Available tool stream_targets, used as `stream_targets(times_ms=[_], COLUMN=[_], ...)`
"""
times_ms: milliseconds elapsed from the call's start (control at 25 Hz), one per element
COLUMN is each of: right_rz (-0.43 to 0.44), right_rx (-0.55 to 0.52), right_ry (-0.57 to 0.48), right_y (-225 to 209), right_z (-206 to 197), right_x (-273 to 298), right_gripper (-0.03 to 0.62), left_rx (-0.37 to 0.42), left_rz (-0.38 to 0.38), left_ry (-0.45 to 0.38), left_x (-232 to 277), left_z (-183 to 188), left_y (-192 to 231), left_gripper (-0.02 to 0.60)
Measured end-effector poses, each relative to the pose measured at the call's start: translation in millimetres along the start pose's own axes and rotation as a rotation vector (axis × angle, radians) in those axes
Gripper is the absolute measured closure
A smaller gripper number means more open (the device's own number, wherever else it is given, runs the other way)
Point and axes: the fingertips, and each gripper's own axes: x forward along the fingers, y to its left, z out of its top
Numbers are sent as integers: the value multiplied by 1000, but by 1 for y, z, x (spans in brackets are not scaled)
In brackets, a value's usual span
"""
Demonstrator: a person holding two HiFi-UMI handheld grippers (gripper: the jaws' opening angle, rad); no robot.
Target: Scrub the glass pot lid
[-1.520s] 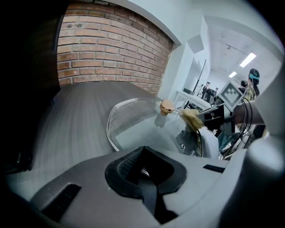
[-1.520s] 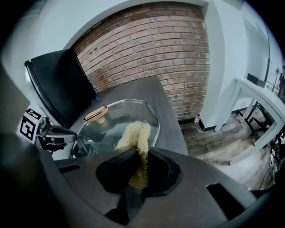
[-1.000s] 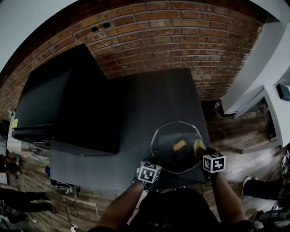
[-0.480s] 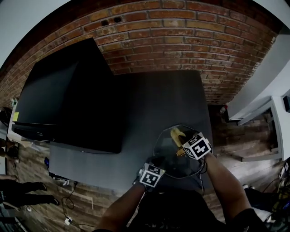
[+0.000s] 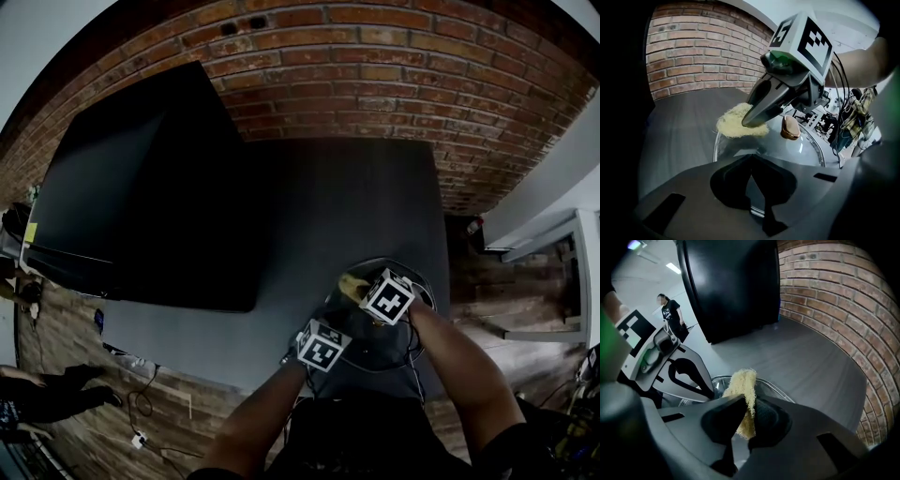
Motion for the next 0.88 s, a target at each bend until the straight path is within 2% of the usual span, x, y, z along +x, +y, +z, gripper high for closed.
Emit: stream_targets(times_ms=[160,320,880], right_rz=[9,0,-111], right_rx=[-8,30,327], right_ry=[27,37,16], right_y=[1,-3,-55], right_z=[-2,-5,-55], right_x=[6,6,-24], right_gripper=[545,545,543], left_rx=[-18,-15,-52], left_rz=[-12,-26,-13], left_ry=[11,31,10], left_x=[1,0,-1], left_z=[-1,0,0], left_y=[1,1,3], left_gripper=[548,548,548])
